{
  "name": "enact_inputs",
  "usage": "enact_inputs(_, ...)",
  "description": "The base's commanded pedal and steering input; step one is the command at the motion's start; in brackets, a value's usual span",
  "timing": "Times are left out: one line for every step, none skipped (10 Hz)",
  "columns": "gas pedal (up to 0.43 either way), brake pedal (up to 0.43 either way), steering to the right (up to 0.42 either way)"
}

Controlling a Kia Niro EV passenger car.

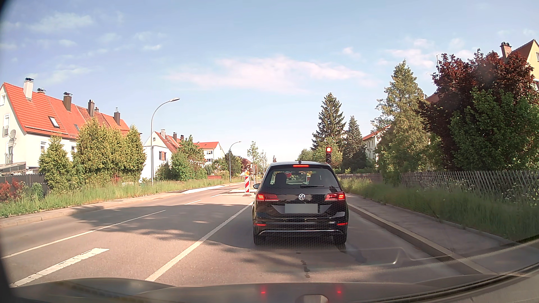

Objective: Follow the waypoints while adhering to traffic rules and regulations

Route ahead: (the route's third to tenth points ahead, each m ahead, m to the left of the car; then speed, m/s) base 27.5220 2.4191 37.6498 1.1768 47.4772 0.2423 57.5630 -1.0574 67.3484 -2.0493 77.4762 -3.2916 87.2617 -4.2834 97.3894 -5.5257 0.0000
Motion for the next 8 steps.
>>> enact_inputs(0.000, 0.238, -0.021)
enact_inputs(0.000, 0.238, -0.021)
enact_inputs(0.000, 0.238, -0.021)
enact_inputs(0.000, 0.238, -0.021)
enact_inputs(0.000, 0.238, -0.021)
enact_inputs(0.000, 0.238, -0.021)
enact_inputs(0.000, 0.238, -0.021)
enact_inputs(0.000, 0.238, -0.021)
